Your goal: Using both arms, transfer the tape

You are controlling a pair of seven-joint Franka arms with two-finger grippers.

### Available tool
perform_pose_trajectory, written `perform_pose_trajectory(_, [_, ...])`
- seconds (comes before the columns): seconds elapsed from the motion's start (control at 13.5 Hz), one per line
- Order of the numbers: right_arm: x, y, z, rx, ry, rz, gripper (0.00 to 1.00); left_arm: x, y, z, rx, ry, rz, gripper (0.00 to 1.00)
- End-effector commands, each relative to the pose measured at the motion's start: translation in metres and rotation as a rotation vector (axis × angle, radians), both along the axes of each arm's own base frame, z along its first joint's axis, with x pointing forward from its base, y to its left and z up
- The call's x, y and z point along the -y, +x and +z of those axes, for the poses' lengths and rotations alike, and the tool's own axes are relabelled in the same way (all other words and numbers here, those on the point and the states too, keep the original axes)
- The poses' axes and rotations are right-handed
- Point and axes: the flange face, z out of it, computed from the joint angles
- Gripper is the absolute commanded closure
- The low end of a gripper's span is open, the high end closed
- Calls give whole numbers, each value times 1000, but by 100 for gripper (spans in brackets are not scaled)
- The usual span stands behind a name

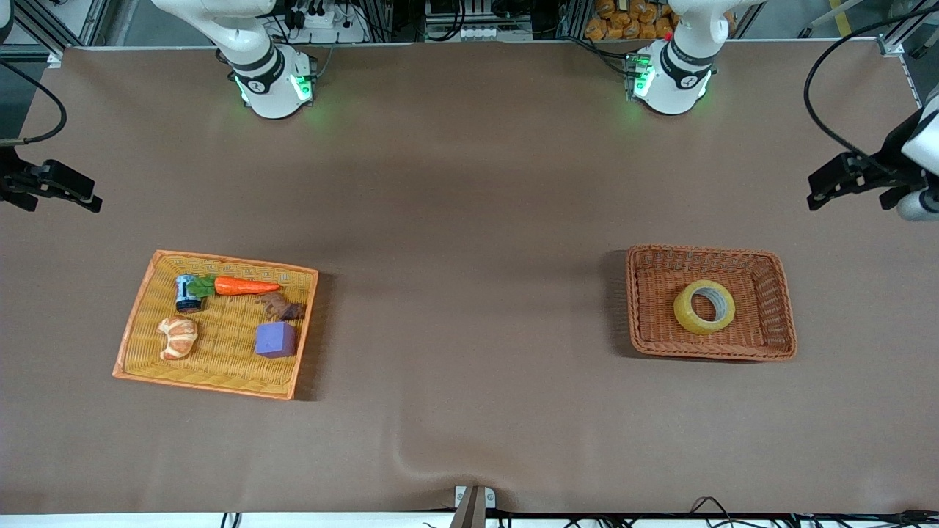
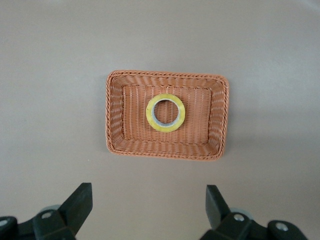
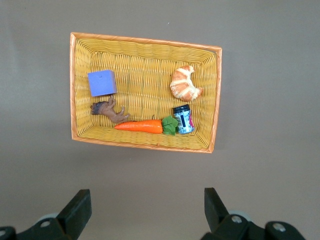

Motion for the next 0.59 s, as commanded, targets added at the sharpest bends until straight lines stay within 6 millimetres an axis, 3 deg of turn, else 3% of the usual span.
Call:
perform_pose_trajectory(0.0, [4,0,2,5,20,0,0,3,-14,9,-19,-11,-36,0])
perform_pose_trajectory(0.52, [3,3,1,25,18,3,0,4,-12,6,-36,-31,-43,0])
